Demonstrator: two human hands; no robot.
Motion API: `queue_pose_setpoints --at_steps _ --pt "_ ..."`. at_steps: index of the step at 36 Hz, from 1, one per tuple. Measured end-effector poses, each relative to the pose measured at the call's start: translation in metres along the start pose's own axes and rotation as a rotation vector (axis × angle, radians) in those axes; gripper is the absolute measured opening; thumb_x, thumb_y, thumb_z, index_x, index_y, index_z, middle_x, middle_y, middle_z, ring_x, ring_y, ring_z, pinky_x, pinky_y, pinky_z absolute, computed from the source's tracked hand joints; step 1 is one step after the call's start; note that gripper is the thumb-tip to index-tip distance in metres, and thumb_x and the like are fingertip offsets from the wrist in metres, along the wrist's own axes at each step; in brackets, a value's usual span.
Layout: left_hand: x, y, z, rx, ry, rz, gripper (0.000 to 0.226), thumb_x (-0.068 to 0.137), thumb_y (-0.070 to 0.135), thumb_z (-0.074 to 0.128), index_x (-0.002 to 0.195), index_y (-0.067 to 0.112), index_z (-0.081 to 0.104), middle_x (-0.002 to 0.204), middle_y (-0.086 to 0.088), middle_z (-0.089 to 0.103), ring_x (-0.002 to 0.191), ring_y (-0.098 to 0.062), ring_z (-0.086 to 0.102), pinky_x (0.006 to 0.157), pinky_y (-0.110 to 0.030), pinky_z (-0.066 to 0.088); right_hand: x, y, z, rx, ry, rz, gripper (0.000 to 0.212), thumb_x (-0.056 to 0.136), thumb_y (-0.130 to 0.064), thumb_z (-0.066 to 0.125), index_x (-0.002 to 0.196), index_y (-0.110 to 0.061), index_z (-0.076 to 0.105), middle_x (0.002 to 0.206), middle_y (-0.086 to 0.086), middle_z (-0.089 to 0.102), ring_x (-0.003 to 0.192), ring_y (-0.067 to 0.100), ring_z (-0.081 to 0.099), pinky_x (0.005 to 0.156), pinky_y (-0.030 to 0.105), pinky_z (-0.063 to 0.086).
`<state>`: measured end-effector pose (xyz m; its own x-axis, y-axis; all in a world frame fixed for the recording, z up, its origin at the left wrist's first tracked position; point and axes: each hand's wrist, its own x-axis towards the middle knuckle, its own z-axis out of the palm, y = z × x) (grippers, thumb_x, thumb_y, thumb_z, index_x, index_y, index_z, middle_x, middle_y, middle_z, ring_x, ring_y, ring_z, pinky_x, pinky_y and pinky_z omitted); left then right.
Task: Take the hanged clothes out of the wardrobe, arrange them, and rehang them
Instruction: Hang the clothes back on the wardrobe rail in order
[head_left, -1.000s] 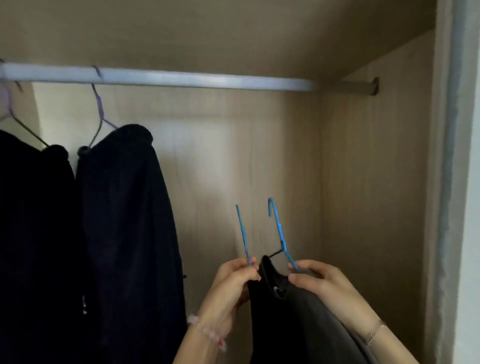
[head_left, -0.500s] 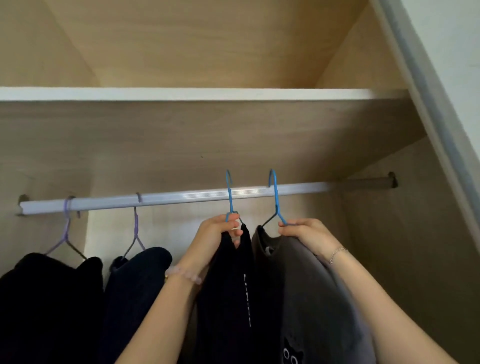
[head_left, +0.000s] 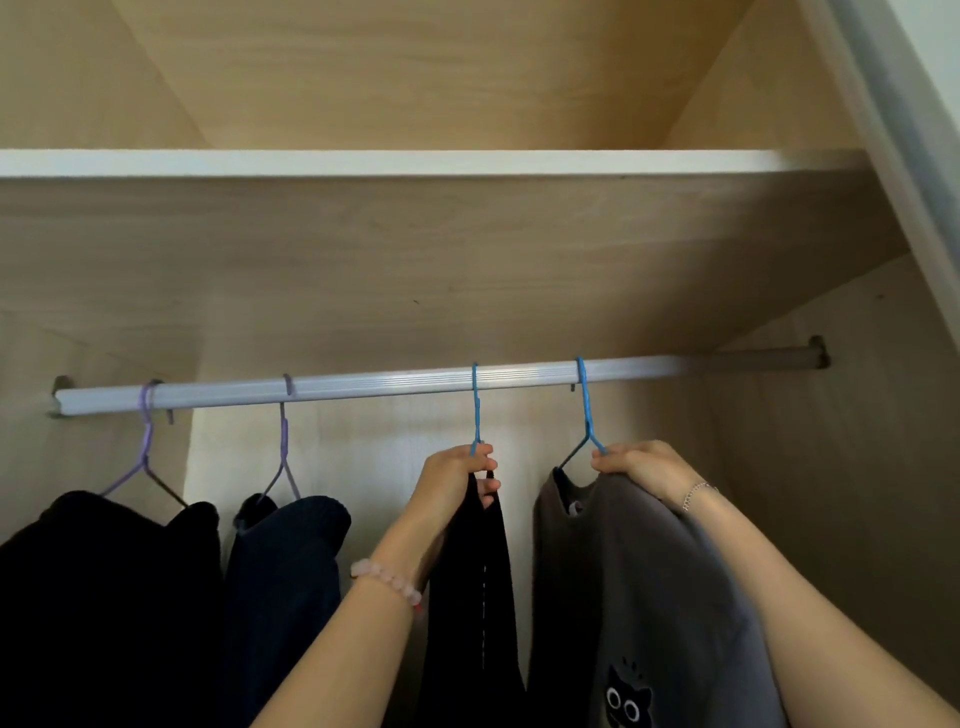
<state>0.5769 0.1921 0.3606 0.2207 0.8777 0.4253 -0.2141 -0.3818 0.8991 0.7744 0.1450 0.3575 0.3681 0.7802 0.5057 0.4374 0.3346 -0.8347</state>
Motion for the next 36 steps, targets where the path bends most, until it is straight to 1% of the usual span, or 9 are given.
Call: queue_pose_setpoints --at_steps 6,10,13,17,21,26,30,33,36 --pt "-0.007 -0.014 0.007 -0.025 0.064 0.068 0.019 0.089 -0.007 0.047 0.100 0.001 0.060 0.072 -0.010 0.053 0.058 -0.019 0.048 0.053 -0.028 0.038 -0.010 -0.001 -0.014 -0.142 -0.046 -0.023 0.032 0.083 -0.009 0.067 0.113 -0.001 0.064 0.102 0.011 0.062 0.090 0.016 0.054 0.059 0.011 0.039" --pt "-0.016 -0.024 0.013 0.115 0.077 0.120 0.019 0.088 0.008 0.056 0.106 0.008 0.063 0.088 -0.007 0.059 0.076 -0.019 0.056 0.080 -0.034 0.045 -0.020 0.002 -0.020 -0.196 -0.083 -0.030 0.032 0.087 -0.013 0.062 0.117 -0.006 0.062 0.109 0.010 0.063 0.090 0.012 0.053 0.055 0.003 0.036" --pt "-0.028 -0.032 0.018 0.189 0.047 0.172 0.028 0.091 0.014 0.055 0.118 0.007 0.058 0.096 -0.007 0.057 0.091 -0.018 0.055 0.092 -0.030 0.042 -0.027 0.005 -0.021 -0.232 -0.091 -0.032 0.030 0.089 -0.015 0.059 0.117 -0.005 0.061 0.106 0.009 0.062 0.091 0.015 0.054 0.061 0.012 0.040" --pt "-0.045 -0.039 0.019 0.243 -0.027 0.200 0.022 0.092 0.011 0.052 0.114 0.010 0.056 0.108 -0.002 0.058 0.094 -0.008 0.055 0.082 -0.014 0.040 -0.033 0.012 -0.017 -0.420 -0.084 -0.095 0.024 0.091 -0.019 0.053 0.110 -0.007 0.063 0.105 0.012 0.067 0.096 0.026 0.062 0.088 0.036 0.050" --pt "-0.061 -0.051 0.016 0.293 -0.090 0.145 0.061 0.080 0.029 0.053 0.139 0.024 0.043 0.140 0.001 0.051 0.126 -0.017 0.049 0.111 -0.038 0.036 -0.042 0.018 -0.005 -0.646 -0.046 -0.137 0.025 0.093 -0.028 0.046 0.115 -0.019 0.056 0.114 0.010 0.065 0.106 0.032 0.059 0.090 0.039 0.048" --pt "-0.092 -0.061 0.011 0.316 -0.088 0.070 0.064 0.078 0.043 0.054 0.140 0.034 0.039 0.140 0.004 0.050 0.128 -0.015 0.048 0.111 -0.041 0.036 -0.067 0.025 0.007 -0.700 0.055 -0.203 0.036 0.091 -0.031 0.046 0.127 -0.028 0.045 0.122 0.008 0.059 0.112 0.034 0.055 0.090 0.040 0.048" --pt "-0.120 -0.060 -0.005 0.313 -0.113 0.121 0.052 0.088 0.025 0.059 0.137 0.028 0.042 0.135 0.007 0.052 0.121 -0.010 0.053 0.105 -0.031 0.043 -0.094 0.005 0.019 -0.675 0.254 -0.410 0.031 0.090 -0.023 0.051 0.120 -0.023 0.058 0.119 0.002 0.056 0.112 0.028 0.050 0.088 0.038 0.044" --pt "-0.142 -0.045 -0.029 0.430 -0.160 0.227 0.046 0.093 0.020 0.054 0.136 0.029 0.040 0.128 0.012 0.054 0.106 -0.002 0.056 0.090 -0.019 0.047 -0.112 -0.024 0.031 -0.503 0.197 -0.501 0.024 0.087 -0.016 0.055 0.107 -0.025 0.066 0.109 0.000 0.064 0.104 0.027 0.060 0.083 0.036 0.044" --pt "-0.164 -0.021 -0.058 0.529 -0.230 0.364 0.035 0.093 0.020 0.054 0.126 0.031 0.051 0.113 0.012 0.065 0.098 -0.007 0.065 0.091 -0.028 0.051 -0.127 -0.055 0.049 -0.363 0.090 -0.556 0.021 0.088 -0.015 0.056 0.100 -0.027 0.068 0.094 -0.005 0.068 0.094 0.019 0.065 0.079 0.030 0.044"
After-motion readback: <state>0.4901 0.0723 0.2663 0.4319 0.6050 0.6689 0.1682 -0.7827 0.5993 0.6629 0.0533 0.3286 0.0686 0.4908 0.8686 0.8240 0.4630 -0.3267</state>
